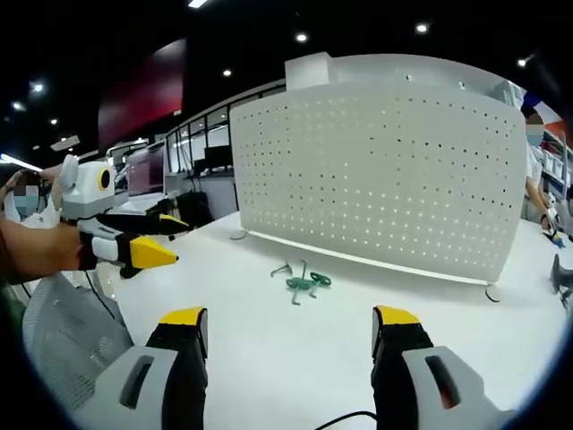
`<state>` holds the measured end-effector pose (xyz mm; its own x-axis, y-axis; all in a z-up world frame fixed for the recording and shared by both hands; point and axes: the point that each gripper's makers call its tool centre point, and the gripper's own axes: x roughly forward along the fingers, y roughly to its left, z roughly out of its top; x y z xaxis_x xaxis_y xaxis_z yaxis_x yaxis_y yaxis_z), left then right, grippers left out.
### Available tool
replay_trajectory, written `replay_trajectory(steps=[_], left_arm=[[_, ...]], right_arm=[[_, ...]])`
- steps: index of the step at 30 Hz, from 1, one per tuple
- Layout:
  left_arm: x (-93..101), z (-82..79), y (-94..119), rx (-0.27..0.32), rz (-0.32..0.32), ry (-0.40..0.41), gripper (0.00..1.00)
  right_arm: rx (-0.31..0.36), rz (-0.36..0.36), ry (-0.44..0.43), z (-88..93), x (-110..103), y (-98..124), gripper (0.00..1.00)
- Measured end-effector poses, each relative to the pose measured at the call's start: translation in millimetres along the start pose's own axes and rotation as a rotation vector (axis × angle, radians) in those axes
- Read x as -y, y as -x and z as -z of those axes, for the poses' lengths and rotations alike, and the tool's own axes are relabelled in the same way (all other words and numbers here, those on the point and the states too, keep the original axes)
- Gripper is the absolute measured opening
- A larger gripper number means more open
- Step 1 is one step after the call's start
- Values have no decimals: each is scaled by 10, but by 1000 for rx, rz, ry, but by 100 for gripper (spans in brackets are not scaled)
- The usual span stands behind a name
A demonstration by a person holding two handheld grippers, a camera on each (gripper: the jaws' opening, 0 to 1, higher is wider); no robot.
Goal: Insert the hook assembly into the mounting plate slot until the hook locks in place.
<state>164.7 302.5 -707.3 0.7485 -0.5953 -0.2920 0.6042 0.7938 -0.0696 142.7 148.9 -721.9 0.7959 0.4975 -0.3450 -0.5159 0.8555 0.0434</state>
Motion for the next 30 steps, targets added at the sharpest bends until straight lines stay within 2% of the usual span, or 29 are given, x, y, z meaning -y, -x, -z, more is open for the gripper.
replay_trajectory(steps=[2,7,15,30], left_arm=[[-24,-24,-60,8,16,-9,56],[-107,-42,-244,-2,30,-40,53],[-141,42,-539,-50,72,-105,47],[-272,251,-990,-115,87,-114,41]], right_arm=[[0,3,0,-1,9,2,76],[-2,9,-4,2,28,2,75],[-6,24,-10,13,73,3,75],[-32,43,-21,81,133,-10,75]])
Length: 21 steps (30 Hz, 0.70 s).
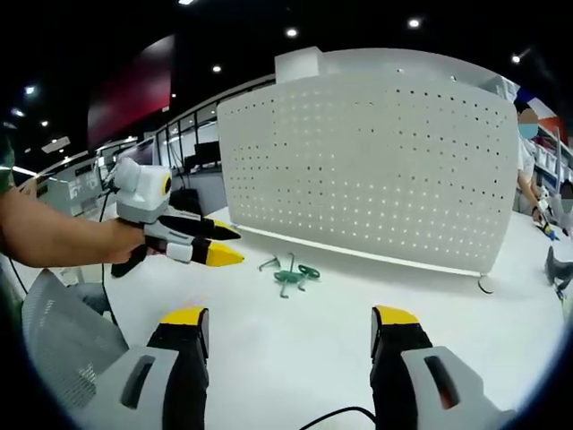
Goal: Insert the hook assembly into the mounting plate slot until the hook locks in place.
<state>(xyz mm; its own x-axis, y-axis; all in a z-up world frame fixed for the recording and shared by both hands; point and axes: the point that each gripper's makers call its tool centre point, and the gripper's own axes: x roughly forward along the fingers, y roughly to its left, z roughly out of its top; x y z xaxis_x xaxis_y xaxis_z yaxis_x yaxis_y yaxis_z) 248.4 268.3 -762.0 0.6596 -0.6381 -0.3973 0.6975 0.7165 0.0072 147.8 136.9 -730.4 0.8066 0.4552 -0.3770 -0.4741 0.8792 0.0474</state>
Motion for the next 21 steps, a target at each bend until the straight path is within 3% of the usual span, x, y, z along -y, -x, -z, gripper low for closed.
replay_trajectory(steps=[21], left_arm=[[-95,334,-455,-84,32,-11,30]], right_arm=[[-49,23,-24,119,85,-35,72]])
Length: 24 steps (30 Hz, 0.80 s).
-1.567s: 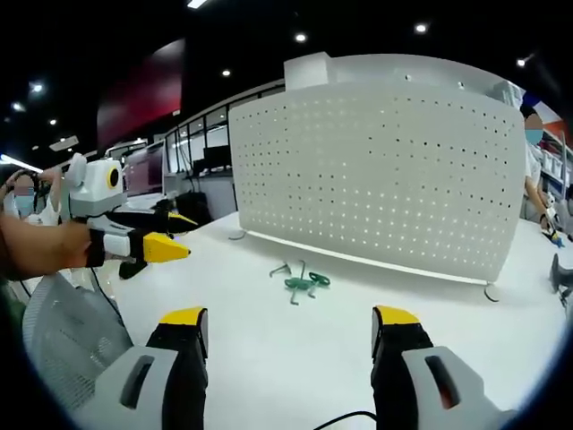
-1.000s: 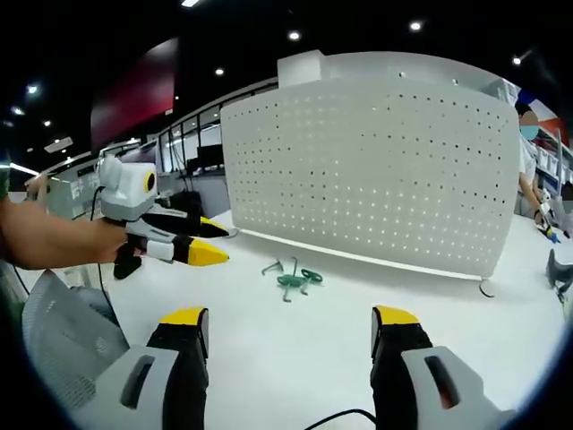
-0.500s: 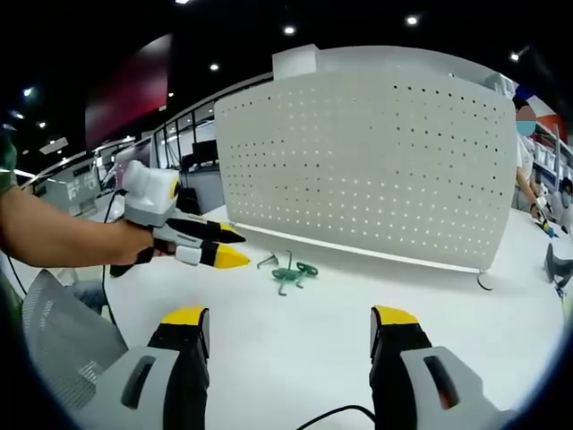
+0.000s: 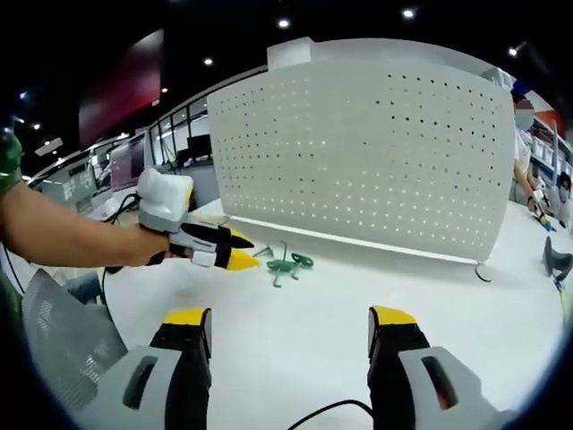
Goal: Insert the hook assembly into the mounting plate slot until the hook locks in place.
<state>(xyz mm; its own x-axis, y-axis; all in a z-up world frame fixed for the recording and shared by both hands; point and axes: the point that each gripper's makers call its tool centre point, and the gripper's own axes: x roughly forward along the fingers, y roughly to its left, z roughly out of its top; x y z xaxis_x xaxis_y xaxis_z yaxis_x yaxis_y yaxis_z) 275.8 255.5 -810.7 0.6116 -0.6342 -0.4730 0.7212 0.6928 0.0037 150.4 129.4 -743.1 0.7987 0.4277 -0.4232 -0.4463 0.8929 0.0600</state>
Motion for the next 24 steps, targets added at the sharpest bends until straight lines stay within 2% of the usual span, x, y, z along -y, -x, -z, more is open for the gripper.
replay_trajectory(steps=[9,24], left_arm=[[-29,91,-151,-20,6,-2,28],[-17,143,-271,-27,16,-34,18]], right_arm=[[-17,4,-12,41,26,-14,69],[-38,6,-24,90,45,-30,67]])
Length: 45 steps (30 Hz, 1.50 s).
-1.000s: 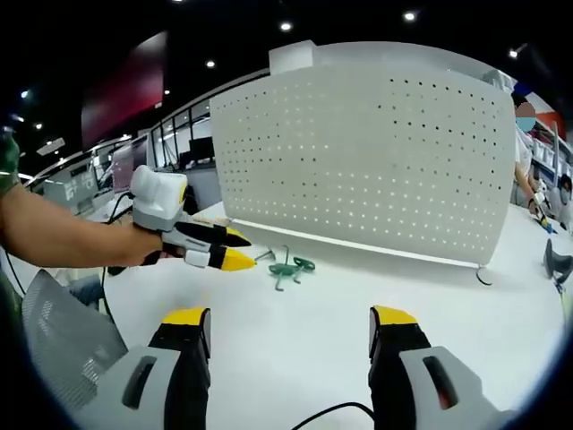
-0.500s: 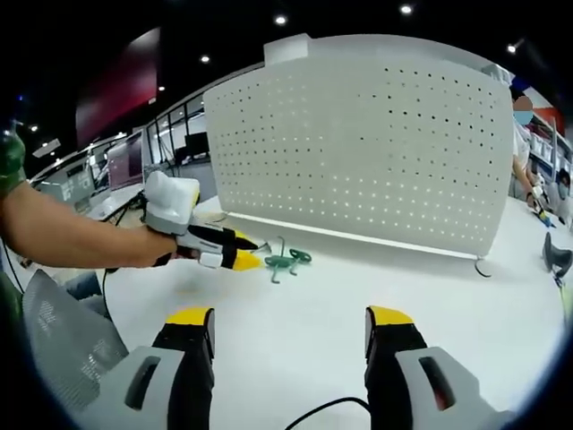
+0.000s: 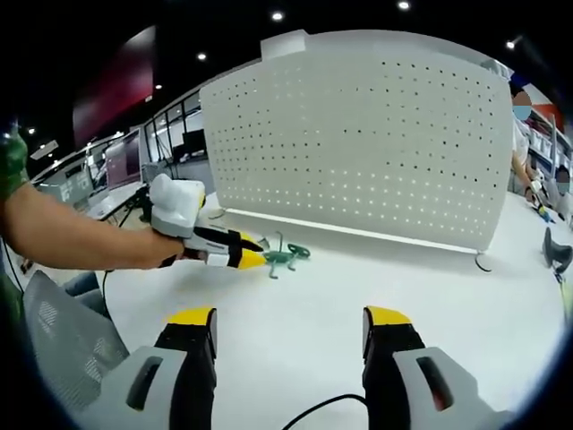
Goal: Insert the hook assembly into the mounting plate slot until the hook locks in place.
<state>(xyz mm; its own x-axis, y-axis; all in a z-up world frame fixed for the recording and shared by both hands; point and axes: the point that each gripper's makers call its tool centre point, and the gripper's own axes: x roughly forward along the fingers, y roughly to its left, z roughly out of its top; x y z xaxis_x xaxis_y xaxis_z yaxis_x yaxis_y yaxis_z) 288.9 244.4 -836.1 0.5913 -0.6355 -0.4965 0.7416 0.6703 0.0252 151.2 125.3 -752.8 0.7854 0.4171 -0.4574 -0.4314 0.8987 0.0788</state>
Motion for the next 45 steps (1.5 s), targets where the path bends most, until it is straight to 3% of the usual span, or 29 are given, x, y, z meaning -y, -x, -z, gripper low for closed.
replay_trajectory(steps=[14,36,45], left_arm=[[-16,18,-41,-6,-12,-19,5],[10,16,66,-7,-4,23,2],[93,-47,221,17,34,98,2]], right_arm=[[-9,9,-2,20,27,2,66],[-7,1,9,11,1,-1,66],[-2,-10,19,-7,-36,4,66]])
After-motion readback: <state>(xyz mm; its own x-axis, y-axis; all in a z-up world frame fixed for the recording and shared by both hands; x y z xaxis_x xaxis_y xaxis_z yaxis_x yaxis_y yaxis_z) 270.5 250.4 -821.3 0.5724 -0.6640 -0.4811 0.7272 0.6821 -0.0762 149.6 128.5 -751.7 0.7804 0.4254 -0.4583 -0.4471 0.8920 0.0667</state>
